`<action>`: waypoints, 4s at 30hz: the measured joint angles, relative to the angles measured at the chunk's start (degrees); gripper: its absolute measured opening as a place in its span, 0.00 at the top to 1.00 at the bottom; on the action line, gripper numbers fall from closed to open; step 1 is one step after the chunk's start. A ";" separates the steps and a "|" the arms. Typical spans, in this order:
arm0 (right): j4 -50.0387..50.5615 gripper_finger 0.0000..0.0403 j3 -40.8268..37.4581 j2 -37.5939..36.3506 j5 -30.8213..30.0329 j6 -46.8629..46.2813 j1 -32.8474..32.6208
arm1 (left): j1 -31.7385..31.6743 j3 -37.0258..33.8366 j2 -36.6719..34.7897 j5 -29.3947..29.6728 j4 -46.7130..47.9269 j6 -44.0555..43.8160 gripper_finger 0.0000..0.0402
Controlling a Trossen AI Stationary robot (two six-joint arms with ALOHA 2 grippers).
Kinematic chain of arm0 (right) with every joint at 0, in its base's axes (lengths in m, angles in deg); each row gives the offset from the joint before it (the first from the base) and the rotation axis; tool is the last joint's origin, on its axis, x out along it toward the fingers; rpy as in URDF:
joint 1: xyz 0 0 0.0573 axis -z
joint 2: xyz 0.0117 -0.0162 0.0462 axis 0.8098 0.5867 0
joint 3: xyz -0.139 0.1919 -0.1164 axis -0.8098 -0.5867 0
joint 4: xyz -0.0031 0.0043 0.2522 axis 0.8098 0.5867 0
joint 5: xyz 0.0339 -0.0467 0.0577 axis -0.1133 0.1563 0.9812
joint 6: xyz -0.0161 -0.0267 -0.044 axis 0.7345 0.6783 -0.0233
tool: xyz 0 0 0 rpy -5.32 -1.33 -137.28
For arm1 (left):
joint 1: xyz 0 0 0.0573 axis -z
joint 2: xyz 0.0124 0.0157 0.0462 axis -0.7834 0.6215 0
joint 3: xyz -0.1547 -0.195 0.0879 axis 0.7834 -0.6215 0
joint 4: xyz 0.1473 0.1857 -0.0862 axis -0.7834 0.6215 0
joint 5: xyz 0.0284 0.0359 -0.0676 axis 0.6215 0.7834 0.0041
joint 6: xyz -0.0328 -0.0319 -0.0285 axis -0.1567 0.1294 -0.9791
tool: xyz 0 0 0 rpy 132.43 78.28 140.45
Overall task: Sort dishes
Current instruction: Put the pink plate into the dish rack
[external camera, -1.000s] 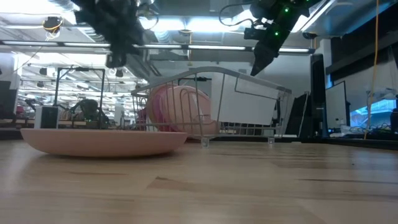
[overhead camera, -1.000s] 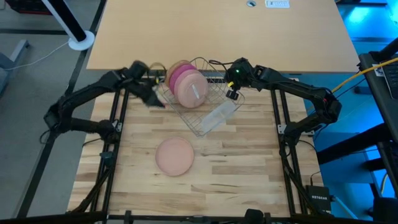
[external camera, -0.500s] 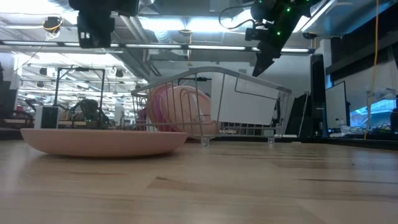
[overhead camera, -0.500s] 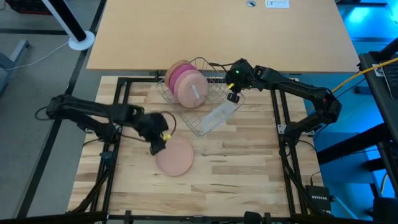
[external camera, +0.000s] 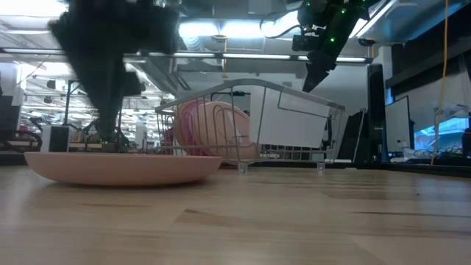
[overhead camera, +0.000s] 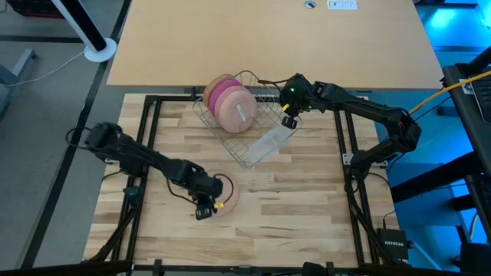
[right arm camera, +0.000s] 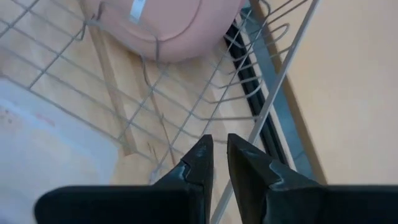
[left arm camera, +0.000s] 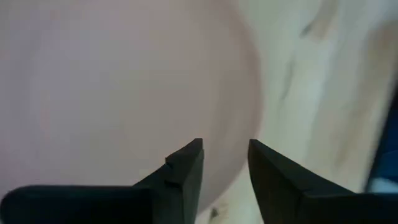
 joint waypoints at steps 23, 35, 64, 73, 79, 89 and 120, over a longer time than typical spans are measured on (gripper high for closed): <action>1.36 0.87 0.00 0.00 0.02 -1.18 0.00 | 3.92 0.00 9.01 2.33 0.03 2.48 0.57; 1.38 0.87 0.00 0.00 0.02 -1.29 0.00 | 3.88 0.00 9.01 11.57 0.01 3.84 0.65; 1.38 0.87 0.00 0.00 0.01 -1.31 0.00 | 3.88 -0.02 9.01 16.74 -2.06 10.93 0.85; 1.36 0.87 0.00 -0.02 0.00 -1.29 0.00 | 3.90 -0.02 8.27 17.18 -2.03 4.53 0.98; 1.27 0.87 0.00 -1.68 0.00 -1.29 0.00 | 3.88 -0.02 3.00 15.08 -4.71 -1.70 0.99; 0.17 0.87 0.02 -8.97 -0.71 -1.25 0.00 | 3.87 -0.02 -11.87 13.47 -13.64 -3.56 1.00; -0.72 0.87 0.04 -20.81 -8.16 -1.27 0.07 | -15.58 -0.02 -23.01 8.99 -36.17 19.06 1.00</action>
